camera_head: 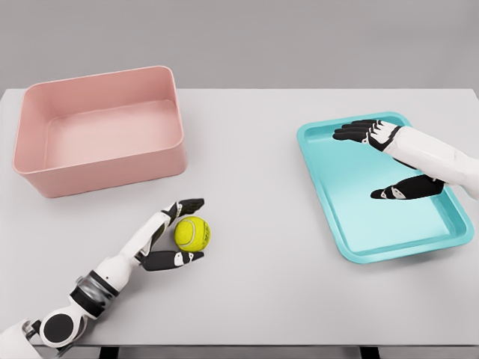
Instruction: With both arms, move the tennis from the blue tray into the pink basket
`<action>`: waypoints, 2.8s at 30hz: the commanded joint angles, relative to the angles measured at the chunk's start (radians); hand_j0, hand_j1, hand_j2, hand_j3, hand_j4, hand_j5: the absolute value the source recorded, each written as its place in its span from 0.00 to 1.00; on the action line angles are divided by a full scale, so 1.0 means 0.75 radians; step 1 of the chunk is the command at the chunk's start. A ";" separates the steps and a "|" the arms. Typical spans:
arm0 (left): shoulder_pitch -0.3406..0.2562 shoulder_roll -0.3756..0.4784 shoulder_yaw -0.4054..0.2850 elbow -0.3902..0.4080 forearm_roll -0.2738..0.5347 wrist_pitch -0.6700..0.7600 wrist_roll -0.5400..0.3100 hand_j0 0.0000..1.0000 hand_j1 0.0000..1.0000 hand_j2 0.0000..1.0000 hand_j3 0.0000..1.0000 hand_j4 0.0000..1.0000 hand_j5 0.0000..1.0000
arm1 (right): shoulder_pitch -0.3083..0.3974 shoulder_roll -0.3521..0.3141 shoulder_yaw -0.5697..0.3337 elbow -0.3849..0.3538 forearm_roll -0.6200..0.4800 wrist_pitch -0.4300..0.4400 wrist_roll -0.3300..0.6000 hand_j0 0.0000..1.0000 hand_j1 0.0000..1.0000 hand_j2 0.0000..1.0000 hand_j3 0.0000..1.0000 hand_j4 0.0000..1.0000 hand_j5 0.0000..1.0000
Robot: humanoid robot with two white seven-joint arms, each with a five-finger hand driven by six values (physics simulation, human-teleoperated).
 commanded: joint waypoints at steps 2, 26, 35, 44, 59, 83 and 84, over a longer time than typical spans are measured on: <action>0.002 0.001 0.000 0.001 0.001 -0.002 0.000 0.66 0.66 0.66 0.66 0.66 0.66 | 0.000 0.000 -0.001 0.001 -0.009 0.002 -0.001 1.00 1.00 1.00 1.00 1.00 1.00; -0.053 0.013 0.023 -0.099 0.003 -0.137 -0.004 0.52 0.52 0.52 0.52 0.52 0.52 | 0.002 0.008 -0.001 0.003 -0.003 0.002 -0.001 1.00 1.00 1.00 1.00 1.00 1.00; -0.104 0.015 0.045 -0.101 0.005 -0.219 -0.002 0.52 0.52 0.52 0.52 0.52 0.52 | 0.000 0.008 -0.001 0.003 -0.003 0.002 -0.001 1.00 1.00 1.00 1.00 1.00 1.00; -0.151 0.015 0.141 -0.099 0.013 -0.244 -0.002 0.51 0.51 0.51 0.51 0.51 0.51 | 0.000 0.008 -0.001 0.003 -0.001 0.004 -0.001 1.00 1.00 1.00 1.00 1.00 1.00; -0.217 0.019 0.340 -0.081 0.025 -0.164 -0.002 0.49 0.49 0.49 0.49 0.49 0.49 | 0.000 0.010 -0.001 0.001 -0.001 0.008 -0.001 1.00 1.00 1.00 1.00 1.00 1.00; -0.458 0.021 0.370 0.275 0.003 0.163 -0.004 0.51 0.51 0.51 0.51 0.51 0.51 | 0.000 0.020 -0.001 0.001 0.001 0.010 -0.001 1.00 1.00 1.00 1.00 1.00 1.00; -0.462 0.021 0.370 0.285 0.003 0.163 -0.004 0.51 0.51 0.51 0.51 0.51 0.51 | 0.000 0.020 -0.001 0.001 0.001 0.008 -0.001 1.00 1.00 1.00 1.00 1.00 1.00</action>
